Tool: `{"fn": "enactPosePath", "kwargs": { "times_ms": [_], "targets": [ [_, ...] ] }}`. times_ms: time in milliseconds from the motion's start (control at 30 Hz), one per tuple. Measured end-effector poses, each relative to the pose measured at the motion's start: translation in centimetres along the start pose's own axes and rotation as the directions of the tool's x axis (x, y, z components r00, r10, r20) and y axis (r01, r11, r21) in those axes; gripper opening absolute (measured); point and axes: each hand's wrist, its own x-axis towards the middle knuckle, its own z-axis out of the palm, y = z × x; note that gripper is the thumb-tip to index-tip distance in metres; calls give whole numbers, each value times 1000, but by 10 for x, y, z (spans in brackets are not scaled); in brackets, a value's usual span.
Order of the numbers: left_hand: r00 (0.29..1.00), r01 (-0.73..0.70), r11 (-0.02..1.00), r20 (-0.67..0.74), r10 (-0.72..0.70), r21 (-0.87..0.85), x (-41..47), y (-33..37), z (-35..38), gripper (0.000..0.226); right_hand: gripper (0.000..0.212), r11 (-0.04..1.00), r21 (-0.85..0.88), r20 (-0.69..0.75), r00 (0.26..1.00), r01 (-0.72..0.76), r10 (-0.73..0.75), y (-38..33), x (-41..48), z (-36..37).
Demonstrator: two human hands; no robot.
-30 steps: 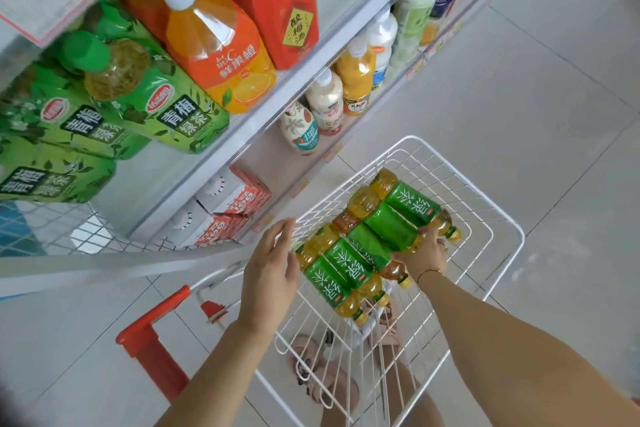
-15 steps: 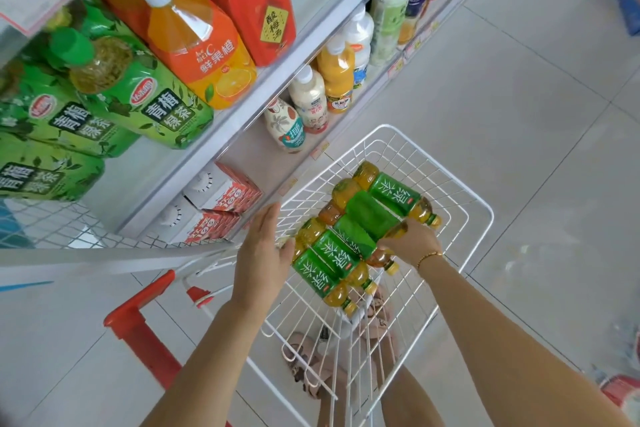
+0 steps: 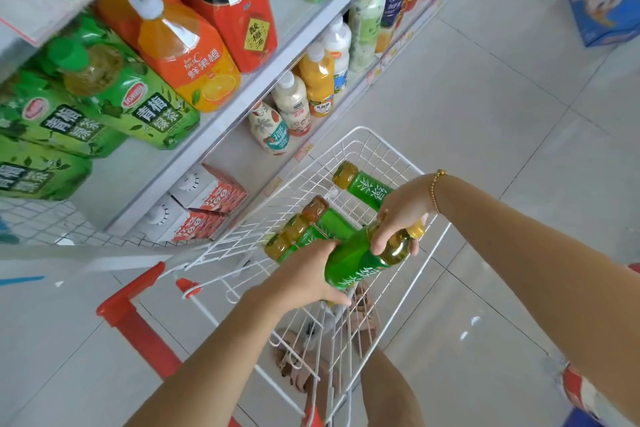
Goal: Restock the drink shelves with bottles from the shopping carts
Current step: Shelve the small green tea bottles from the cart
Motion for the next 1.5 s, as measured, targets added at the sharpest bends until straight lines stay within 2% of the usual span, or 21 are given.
{"fn": "enactPosePath", "kwargs": {
  "times_ms": [133, 200, 233, 300, 333, 367, 400, 467, 533, 600, 733, 867, 1067, 1167, 1233, 1300, 1367, 1500],
  "targets": [
    [995, -12, 999, -103, 16, 41, -4, -12, 9, 62, 52, 998, 64, 78, 996, 30, -35, -6, 11, -1],
    [995, 26, 1000, -96, -27, -12, -7, -23, 13, 54, 62, 982, 167, -2, 996, 93, -94, -6, 21, -2],
    [992, 68, 994, -103, -77, -85, -10, -29, 16, 52, 63, 946, 290, -67, 989, 143, -129, -5, 30, -3],
    [968, 153, 963, -164, -191, -221, -16, -42, 20, 49, 61, 765, 595, -239, 963, 246, -124, -2, 50, -6],
    [947, 185, 943, -207, -246, -277, -17, -49, 21, 47, 58, 664, 692, -324, 944, 283, -65, 1, 62, -6],
    [922, 207, 920, -248, -297, -333, -20, -55, 21, 46, 53, 605, 733, -393, 920, 311, 4, 4, 77, -4],
    [897, 218, 897, -283, -339, -384, -22, -60, 20, 46, 47, 615, 726, -437, 897, 309, 66, 8, 92, 1],
    [871, 209, 867, -318, -376, -453, -26, -68, 14, 49, 42, 757, 619, -446, 887, 208, 121, 17, 121, 21],
    [861, 189, 832, -319, -396, -522, -27, -77, 11, 51, 59, 869, 492, -367, 918, 51, 153, 24, 144, 44],
    [855, 181, 807, -316, -412, -562, -28, -82, 10, 49, 71, 845, 534, -277, 937, -35, 214, 27, 164, 61],
    [848, 151, 798, -338, -408, -584, -25, -81, 10, 46, 91, 767, 641, -233, 946, -24, 225, 27, 205, 77],
    [857, 147, 819, -342, -386, -555, -27, -85, 10, 47, 84, 775, 629, -340, 874, -63, 347, 28, 225, 85],
    [878, 124, 835, -333, -344, -536, -36, -74, 5, 48, 66, 815, 579, -413, 872, 29, 262, 25, 194, 90],
    [877, 102, 811, -332, -347, -577, -42, -63, 1, 46, 59, 773, 629, -515, 791, 88, 329, 22, 167, 88],
    [866, 74, 793, -355, -351, -604, -46, -56, -5, 44, 51, 669, 720, -581, 686, 184, 438, 19, 147, 82],
    [859, 44, 787, -379, -344, -616, -49, -53, -10, 43, 40, 602, 732, -660, 550, 318, 512, 14, 131, 74],
    [852, 15, 786, -404, -334, -618, -50, -52, -16, 43, 31, 627, 679, -728, 462, 382, 507, 7, 120, 63],
    [842, -32, 770, -432, -322, -638, -54, -52, -24, 43, 28, 731, 588, -793, 429, 347, 434, -11, 109, 50]
  ]
}}
